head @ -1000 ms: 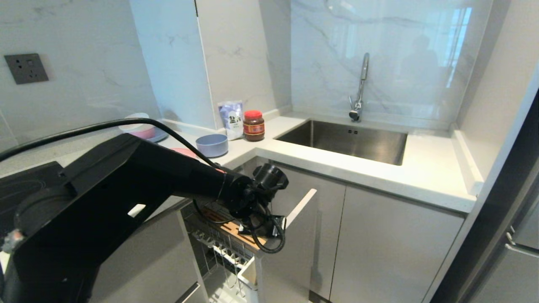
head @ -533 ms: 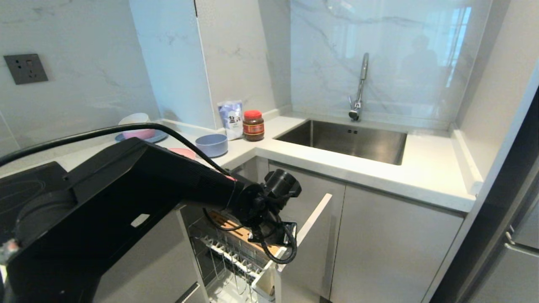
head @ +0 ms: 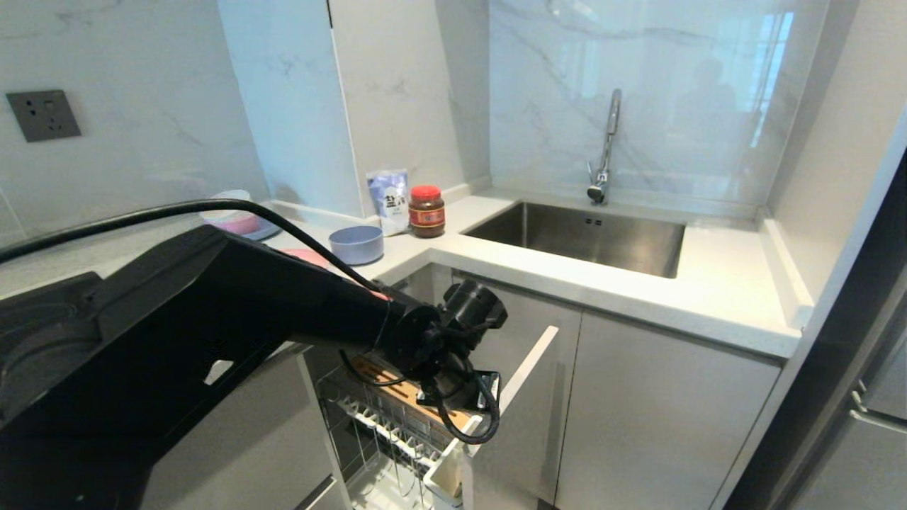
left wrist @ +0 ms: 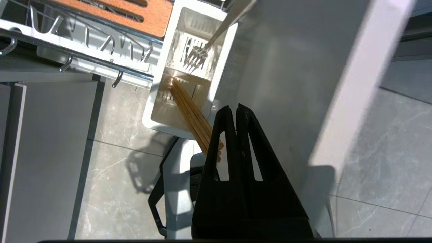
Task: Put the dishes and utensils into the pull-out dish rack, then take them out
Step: Pick up the chopsticks and place it in the cupboard
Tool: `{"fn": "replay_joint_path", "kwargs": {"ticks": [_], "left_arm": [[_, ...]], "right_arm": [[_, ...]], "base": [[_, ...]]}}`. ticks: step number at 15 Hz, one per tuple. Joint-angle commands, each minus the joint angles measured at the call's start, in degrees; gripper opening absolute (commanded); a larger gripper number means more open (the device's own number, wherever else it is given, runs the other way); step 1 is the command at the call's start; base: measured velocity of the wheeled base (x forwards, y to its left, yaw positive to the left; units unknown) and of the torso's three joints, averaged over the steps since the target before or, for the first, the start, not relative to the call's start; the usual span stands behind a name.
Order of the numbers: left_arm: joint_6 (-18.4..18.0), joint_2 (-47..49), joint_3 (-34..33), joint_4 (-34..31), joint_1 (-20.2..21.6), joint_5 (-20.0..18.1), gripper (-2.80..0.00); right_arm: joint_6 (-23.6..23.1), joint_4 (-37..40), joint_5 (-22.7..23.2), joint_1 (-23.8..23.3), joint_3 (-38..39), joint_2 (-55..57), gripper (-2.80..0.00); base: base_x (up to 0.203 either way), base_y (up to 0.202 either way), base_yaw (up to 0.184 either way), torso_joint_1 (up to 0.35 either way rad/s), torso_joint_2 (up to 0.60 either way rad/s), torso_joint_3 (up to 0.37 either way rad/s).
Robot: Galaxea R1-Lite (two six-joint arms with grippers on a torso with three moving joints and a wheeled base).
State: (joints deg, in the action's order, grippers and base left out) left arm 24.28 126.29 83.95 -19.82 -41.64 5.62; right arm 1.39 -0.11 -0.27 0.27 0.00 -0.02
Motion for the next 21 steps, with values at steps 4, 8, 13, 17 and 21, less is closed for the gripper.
{"fn": "replay_joint_path", "kwargs": {"ticks": [4,8,13,17,21], "left_arm": [[-0.05,-11.17,-1.22,-0.16,1.48,0.68,-2.80],[-1.40,-25.20,-1.90,-0.04,4.49,2.48,-2.80],[-13.55,-45.14,-6.04,2.80,12.74,3.14,-2.80],[-23.70,-63.91,-13.64,5.31,23.25,1.13,-2.80],[-28.30,-82.71,-24.37,6.15,35.41,-9.08,-2.80]], "right_arm": [[0.02,-0.06,0.00,0.05,0.09,-0.19,-2.80],[0.02,-0.01,0.00,0.01,0.09,-0.23,-2.80],[0.02,-0.04,0.00,0.01,0.09,-0.24,-2.80],[0.02,-0.04,0.00,0.08,0.09,-0.24,-2.80],[0.02,-0.07,0.00,0.00,0.09,-0.24,-2.80]], "base": [[0.000,0.000,0.000,0.000,0.00,0.000],[0.000,0.000,0.000,0.000,0.00,0.000],[0.000,0.000,0.000,0.000,0.00,0.000],[0.000,0.000,0.000,0.000,0.00,0.000],[0.000,0.000,0.000,0.000,0.00,0.000]]}}
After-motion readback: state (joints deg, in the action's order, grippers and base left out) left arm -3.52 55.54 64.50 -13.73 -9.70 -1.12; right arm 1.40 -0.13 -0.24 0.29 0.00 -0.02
